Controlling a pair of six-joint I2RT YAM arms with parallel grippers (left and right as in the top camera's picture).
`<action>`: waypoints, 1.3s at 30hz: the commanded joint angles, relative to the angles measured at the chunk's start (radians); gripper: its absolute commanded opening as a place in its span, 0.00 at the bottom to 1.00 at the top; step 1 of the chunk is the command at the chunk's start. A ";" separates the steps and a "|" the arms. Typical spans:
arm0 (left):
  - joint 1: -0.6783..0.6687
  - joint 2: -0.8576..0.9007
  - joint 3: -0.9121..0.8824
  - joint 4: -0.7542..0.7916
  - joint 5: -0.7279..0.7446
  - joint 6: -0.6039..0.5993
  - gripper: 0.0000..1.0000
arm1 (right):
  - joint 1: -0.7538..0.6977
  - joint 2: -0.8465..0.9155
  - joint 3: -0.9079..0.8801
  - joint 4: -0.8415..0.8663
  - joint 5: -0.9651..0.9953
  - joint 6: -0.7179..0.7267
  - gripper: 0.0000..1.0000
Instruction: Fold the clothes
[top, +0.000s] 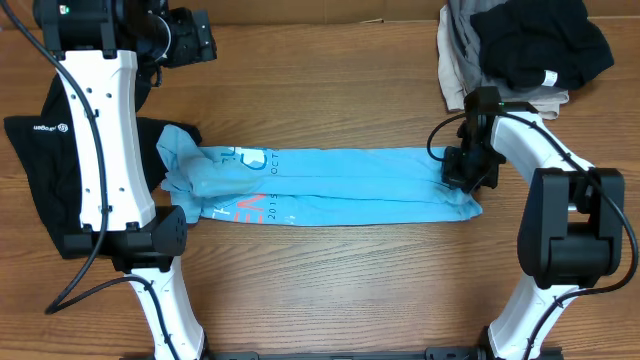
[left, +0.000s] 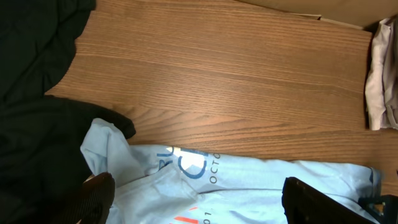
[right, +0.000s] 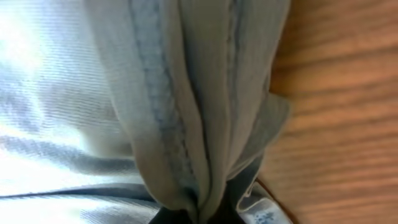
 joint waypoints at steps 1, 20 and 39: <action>0.002 -0.002 0.006 0.000 -0.002 0.008 0.88 | -0.055 0.003 0.016 -0.051 0.073 0.042 0.04; 0.002 0.003 0.004 -0.005 -0.008 0.017 1.00 | -0.056 -0.051 0.347 -0.404 -0.222 -0.098 0.04; 0.002 0.009 -0.124 0.013 -0.024 0.030 0.96 | 0.397 -0.047 0.345 -0.205 -0.257 0.032 0.04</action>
